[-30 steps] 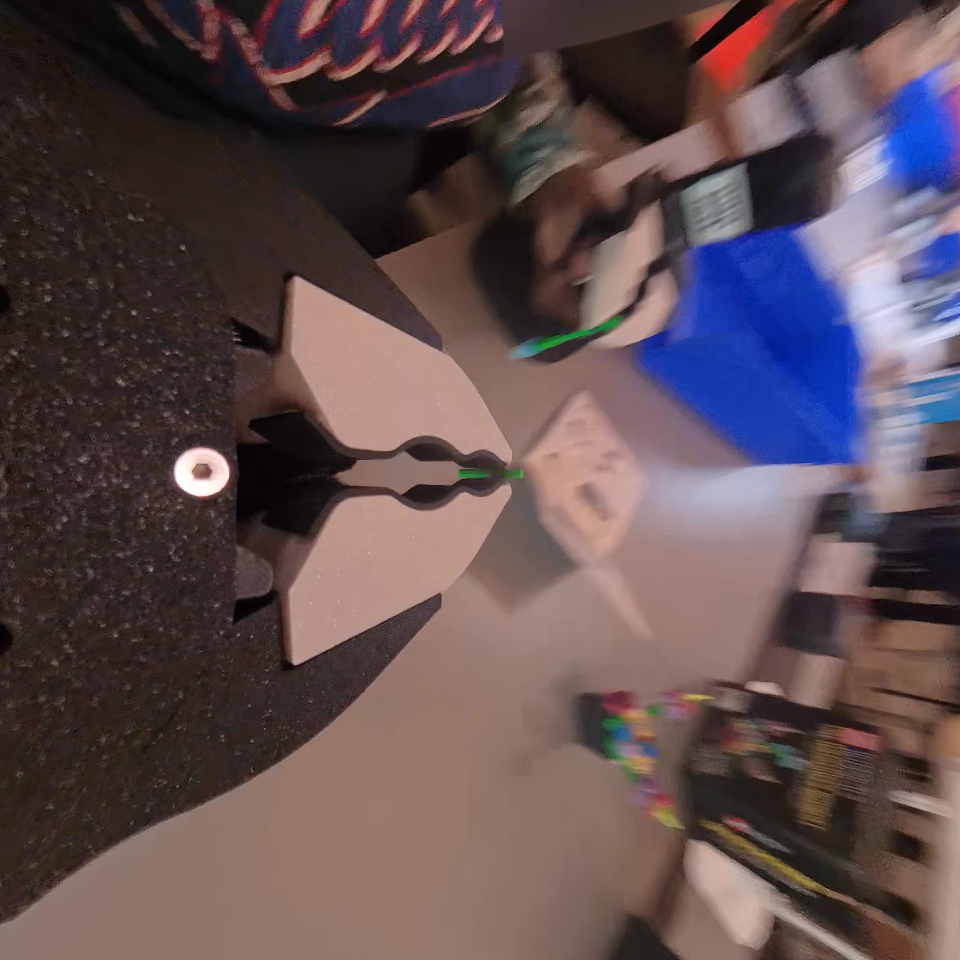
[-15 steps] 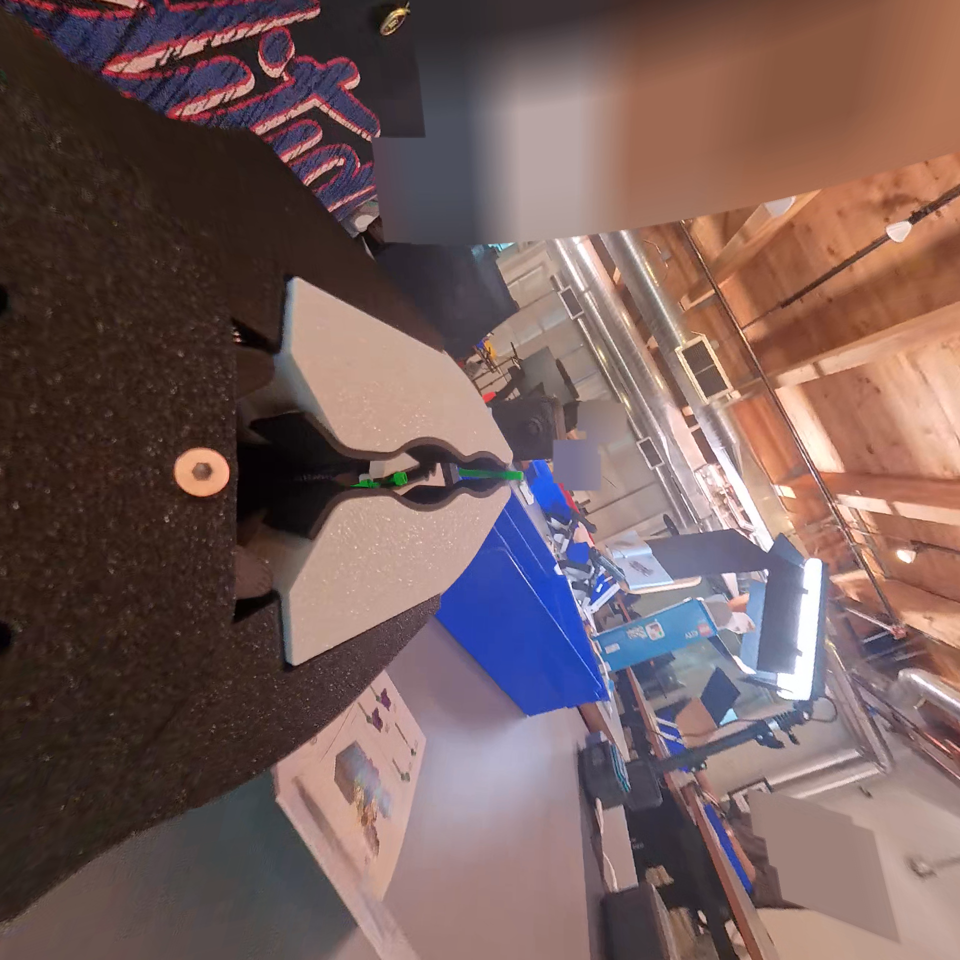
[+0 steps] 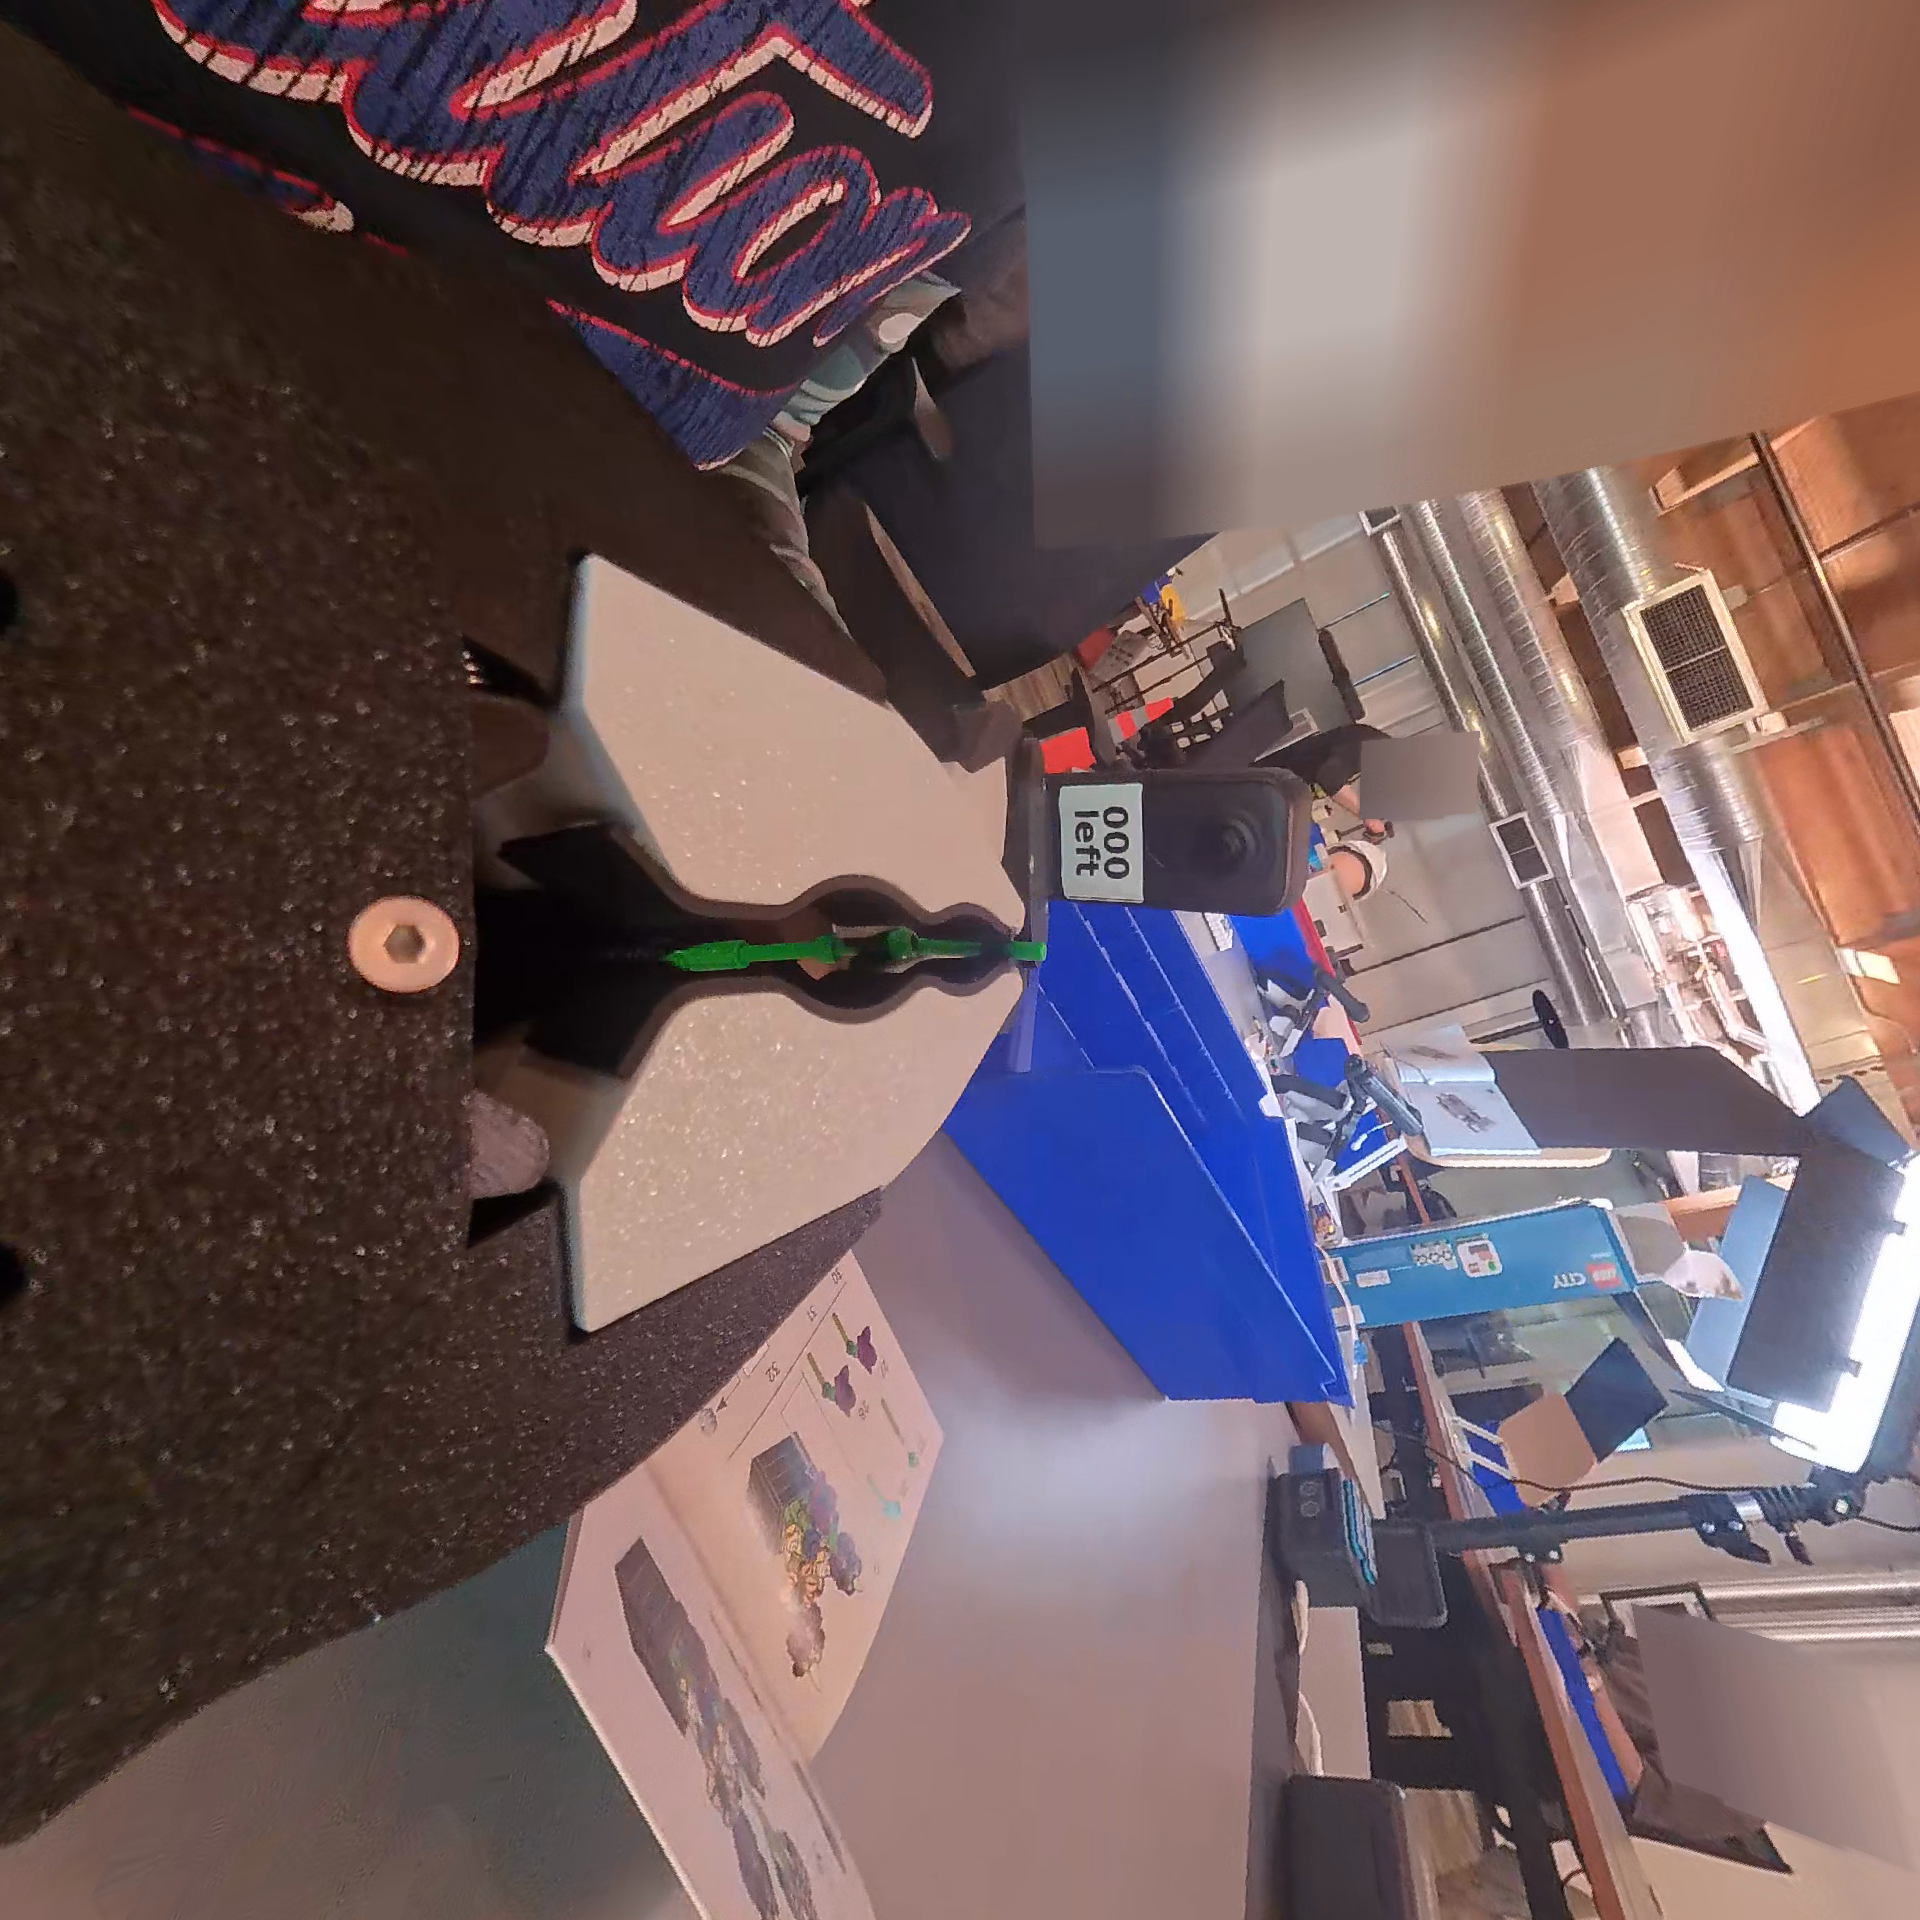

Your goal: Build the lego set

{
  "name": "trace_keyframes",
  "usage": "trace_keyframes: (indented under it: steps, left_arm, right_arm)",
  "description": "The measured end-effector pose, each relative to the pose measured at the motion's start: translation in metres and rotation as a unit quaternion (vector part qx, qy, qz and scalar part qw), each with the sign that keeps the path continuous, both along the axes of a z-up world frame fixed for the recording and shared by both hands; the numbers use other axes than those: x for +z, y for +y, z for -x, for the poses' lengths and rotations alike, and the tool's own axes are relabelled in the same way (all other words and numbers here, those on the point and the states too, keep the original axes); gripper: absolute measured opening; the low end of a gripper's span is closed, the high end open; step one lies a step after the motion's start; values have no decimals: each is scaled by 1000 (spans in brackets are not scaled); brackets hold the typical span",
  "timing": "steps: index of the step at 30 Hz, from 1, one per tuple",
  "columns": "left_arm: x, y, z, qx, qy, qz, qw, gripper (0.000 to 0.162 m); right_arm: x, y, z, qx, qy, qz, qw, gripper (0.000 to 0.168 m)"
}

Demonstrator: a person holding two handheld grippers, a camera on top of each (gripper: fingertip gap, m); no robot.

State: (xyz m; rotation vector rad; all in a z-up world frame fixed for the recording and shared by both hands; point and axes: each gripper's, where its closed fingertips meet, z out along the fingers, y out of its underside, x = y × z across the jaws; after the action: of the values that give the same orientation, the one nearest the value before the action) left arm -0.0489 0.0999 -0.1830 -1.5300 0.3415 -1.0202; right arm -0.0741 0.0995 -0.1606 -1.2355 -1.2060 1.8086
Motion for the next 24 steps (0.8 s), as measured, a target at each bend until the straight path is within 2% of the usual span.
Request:
trace_keyframes:
  steps: [9, 18, 24]
  left_arm:
    - [-1, 0, 2, -8, -15, 10, 1000, 2]
    - [-9, 3, -2, -5, 10, 27, 1000, 1]
    - [-10, 5, 1, -1, 2, 38, 999, 1]
  right_arm:
    - [-1, 0, -1, -1, -12, -14, 1000, 2]
    - [-13, 0, -2, -12, -46, -39, 998, 2]
    - [-15, 6, -5, -38, -26, -32, 998, 2]
